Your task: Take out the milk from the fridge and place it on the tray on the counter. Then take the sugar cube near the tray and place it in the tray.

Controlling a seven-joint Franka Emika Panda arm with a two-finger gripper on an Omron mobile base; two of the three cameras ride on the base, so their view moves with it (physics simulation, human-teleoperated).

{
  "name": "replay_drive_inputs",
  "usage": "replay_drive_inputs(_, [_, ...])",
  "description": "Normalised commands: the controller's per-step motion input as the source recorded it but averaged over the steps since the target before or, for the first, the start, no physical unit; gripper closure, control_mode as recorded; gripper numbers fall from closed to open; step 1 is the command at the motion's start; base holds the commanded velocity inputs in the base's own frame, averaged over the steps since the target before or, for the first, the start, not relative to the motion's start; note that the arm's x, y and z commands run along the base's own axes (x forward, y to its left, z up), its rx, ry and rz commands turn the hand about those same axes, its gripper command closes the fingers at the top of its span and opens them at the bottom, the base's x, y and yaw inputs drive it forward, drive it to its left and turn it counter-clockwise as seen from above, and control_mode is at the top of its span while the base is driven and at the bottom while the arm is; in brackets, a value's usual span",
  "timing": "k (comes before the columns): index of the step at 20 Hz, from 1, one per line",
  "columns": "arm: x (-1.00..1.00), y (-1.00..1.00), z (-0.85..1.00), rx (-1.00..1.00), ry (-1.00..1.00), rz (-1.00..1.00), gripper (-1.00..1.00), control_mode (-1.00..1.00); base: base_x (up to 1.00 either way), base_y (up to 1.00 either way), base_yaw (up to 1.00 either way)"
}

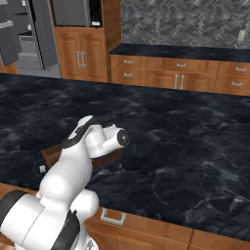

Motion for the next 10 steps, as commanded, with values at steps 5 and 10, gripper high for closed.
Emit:
replay_drive_inputs(5, [0.20,0.20,0.05,0.00,0.00,0.00,1.00,-1.00,0.00,0.00,0.00])
replay_drive_inputs(10, [0.30,0.24,-0.01,0.00,-0.03,0.00,1.00,-1.00,0.00,0.00,0.00])
